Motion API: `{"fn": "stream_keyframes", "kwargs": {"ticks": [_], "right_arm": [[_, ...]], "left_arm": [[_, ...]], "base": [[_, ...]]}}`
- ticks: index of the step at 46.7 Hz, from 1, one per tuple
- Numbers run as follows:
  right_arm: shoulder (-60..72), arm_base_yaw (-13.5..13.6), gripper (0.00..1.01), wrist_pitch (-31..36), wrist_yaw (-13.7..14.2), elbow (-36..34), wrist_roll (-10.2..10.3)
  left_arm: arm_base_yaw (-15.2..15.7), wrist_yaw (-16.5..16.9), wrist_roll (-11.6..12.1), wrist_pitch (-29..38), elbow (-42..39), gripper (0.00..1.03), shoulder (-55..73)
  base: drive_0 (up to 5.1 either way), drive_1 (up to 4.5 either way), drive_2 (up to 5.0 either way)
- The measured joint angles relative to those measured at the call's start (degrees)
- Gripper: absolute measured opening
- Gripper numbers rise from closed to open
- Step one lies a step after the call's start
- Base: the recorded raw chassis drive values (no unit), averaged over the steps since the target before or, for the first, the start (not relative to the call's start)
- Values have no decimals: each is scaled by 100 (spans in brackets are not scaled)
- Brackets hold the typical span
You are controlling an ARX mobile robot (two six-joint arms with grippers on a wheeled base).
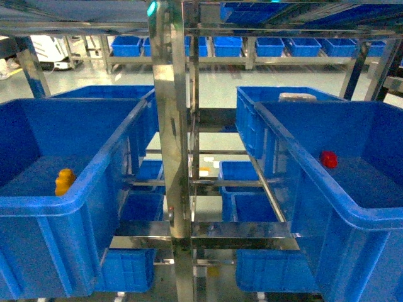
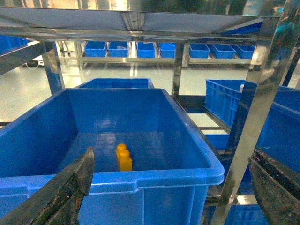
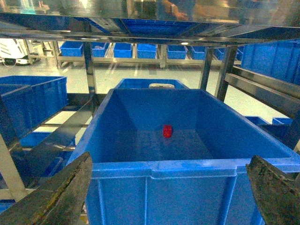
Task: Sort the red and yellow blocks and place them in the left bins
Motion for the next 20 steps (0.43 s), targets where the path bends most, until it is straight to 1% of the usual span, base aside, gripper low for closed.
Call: {"fn": "stream_keyframes", "kwargs": {"ticks": [20], "right_arm": [[0,0,98,0,-2,0,0]], "left_arm": [[0,0,0,0,0,98,0]], "base": [[0,0,0]]}}
